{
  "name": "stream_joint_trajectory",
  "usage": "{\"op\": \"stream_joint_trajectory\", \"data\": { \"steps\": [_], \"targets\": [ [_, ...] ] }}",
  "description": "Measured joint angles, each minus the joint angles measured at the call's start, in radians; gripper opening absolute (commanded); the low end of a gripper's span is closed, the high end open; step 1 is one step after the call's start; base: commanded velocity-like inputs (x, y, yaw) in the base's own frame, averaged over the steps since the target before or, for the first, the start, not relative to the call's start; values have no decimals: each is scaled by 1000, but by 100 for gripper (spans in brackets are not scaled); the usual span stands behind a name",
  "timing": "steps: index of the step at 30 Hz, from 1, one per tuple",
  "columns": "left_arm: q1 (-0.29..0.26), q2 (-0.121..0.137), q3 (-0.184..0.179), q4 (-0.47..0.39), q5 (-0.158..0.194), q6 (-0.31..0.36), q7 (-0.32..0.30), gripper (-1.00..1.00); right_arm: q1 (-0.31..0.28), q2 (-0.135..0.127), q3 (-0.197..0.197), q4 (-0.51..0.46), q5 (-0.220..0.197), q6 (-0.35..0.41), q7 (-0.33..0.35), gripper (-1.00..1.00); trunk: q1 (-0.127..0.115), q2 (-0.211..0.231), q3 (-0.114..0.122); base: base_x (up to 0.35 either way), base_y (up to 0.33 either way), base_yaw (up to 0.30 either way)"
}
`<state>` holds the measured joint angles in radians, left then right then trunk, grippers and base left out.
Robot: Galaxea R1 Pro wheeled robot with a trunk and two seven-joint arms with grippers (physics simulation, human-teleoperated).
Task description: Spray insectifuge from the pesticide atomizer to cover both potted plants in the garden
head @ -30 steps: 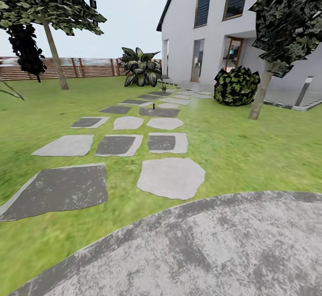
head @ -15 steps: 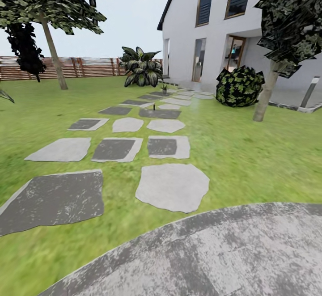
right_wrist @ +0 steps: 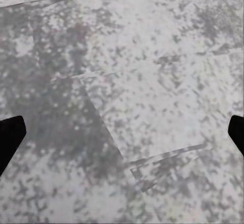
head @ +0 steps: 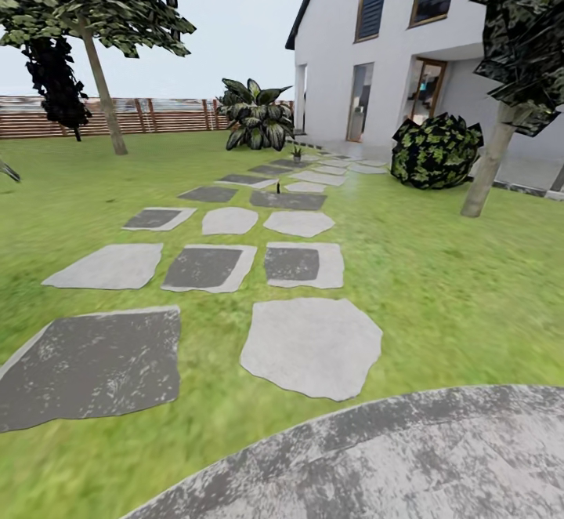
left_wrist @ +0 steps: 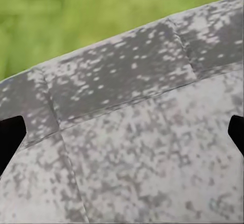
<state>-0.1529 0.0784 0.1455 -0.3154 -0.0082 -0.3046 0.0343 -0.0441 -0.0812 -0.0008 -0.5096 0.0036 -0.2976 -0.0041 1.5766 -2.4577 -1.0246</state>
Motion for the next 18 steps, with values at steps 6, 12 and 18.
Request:
{"op": "stream_joint_trajectory", "data": {
  "steps": [6, 12, 18],
  "targets": [
    [0, -1, 0, 0, 0, 0, 0, 100, 0, 0, -2, 0, 0, -1, 0, 100, 0, 0, 0, 338, 0, 1],
    [0, -2, 0, 0, 0, 0, 0, 100, 0, 0, -1, 1, 1, 0, 0, 100, 0, 0, 0, 338, 0, 0],
    [0, -2, 0, 0, 0, 0, 0, 100, 0, 0, -2, 1, 1, 0, 0, 100, 0, 0, 0, 337, 62, 0]
  ]
}}
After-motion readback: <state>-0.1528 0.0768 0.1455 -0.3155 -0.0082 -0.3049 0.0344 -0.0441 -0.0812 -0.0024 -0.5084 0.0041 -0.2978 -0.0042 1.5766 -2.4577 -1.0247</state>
